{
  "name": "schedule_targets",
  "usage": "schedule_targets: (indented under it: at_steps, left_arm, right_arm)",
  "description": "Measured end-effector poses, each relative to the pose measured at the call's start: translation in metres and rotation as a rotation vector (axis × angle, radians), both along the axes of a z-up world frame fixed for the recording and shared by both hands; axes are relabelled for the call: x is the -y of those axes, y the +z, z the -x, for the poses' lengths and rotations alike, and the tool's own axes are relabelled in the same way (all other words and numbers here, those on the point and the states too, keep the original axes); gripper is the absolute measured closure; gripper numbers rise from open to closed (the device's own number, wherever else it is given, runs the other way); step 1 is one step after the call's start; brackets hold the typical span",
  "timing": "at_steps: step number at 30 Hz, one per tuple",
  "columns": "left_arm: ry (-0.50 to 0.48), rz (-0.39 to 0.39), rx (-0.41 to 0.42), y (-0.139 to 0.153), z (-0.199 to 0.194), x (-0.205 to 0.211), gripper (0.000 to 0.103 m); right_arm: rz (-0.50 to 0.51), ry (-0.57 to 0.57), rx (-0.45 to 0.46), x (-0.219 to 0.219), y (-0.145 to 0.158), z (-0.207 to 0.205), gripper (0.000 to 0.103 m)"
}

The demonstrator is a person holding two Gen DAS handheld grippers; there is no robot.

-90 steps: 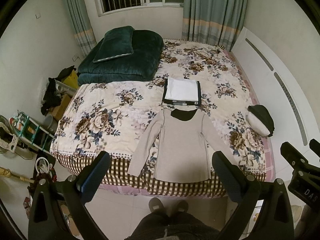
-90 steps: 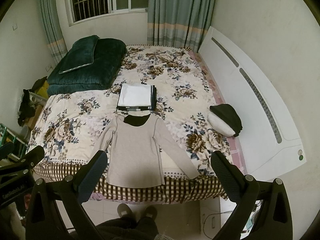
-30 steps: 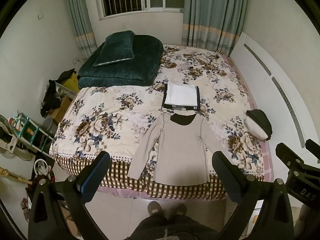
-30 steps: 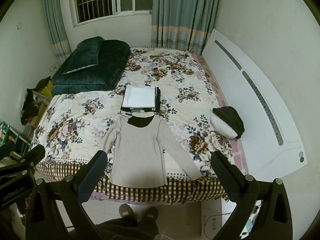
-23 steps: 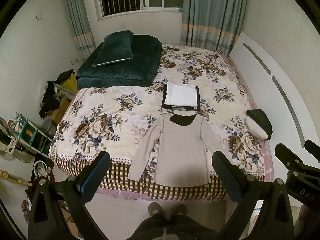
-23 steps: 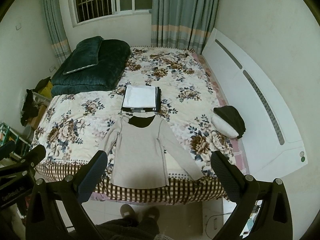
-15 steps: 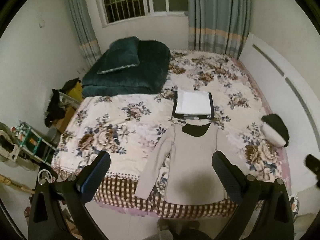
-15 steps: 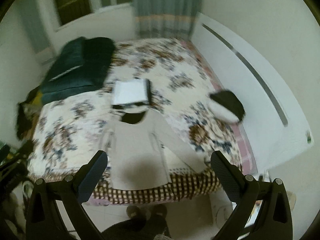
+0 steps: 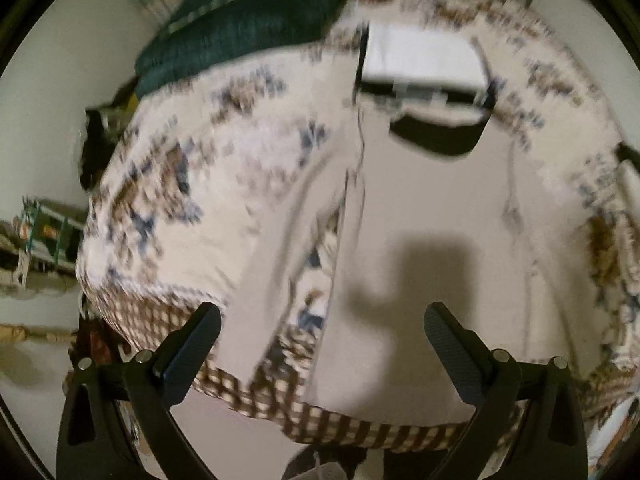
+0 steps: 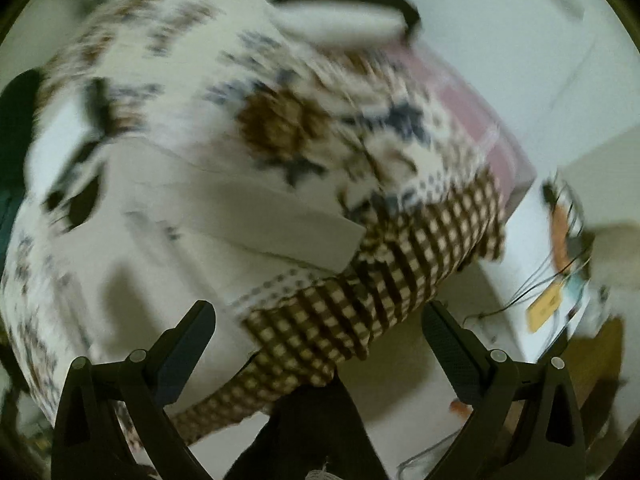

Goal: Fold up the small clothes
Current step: 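Grasp the beige top's sleeve cuffs with the left and right grippers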

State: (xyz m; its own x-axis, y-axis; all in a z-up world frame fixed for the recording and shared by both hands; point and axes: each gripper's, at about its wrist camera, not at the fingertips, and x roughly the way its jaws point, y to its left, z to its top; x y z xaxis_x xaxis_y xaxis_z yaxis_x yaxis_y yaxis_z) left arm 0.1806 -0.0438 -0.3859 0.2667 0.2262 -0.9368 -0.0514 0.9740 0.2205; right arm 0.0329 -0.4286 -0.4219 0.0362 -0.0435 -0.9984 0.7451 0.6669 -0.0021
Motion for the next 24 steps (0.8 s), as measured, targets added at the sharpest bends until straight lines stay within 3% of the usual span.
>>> schedule_targets:
  at_steps: [6,9,12,14,16,18,22,24]
  left_arm:
    - [0.041,-0.031,-0.106,-0.096,-0.004,0.007,0.0]
    - [0.056,-0.039,-0.148,-0.132,-0.005,0.007,0.0]
    - [0.07,-0.027,-0.166,-0.154,-0.004,0.002,0.0]
    - [0.071,-0.022,-0.168,-0.163,-0.005,-0.003,0.0]
    - [0.08,-0.016,-0.157,-0.167,-0.004,-0.01,0.0]
    - [0.095,-0.007,-0.148,-0.166,-0.001,-0.019,0.0]
    - [0.151,0.008,-0.129,-0.154,0.009,-0.047,0.0]
    - [0.185,0.014,-0.122,-0.145,0.014,-0.062,0.0]
  right_arm:
    - [-0.184,-0.275,-0.022,0.07,-0.137,0.023,0.006]
    - [-0.262,-0.374,0.02,0.081,-0.176,0.03,0.01]
    - [-0.302,-0.43,0.096,0.085,-0.203,0.027,0.024]
    - [-0.211,-0.423,0.106,0.082,-0.203,0.022,0.049]
    - [-0.127,-0.405,0.101,0.075,-0.195,0.017,0.085]
    - [-0.042,-0.346,0.101,0.063,-0.177,0.008,0.1]
    - [0.043,-0.154,0.136,0.022,-0.138,-0.025,0.101]
    - [0.062,-0.003,0.165,-0.018,-0.113,-0.057,0.101]
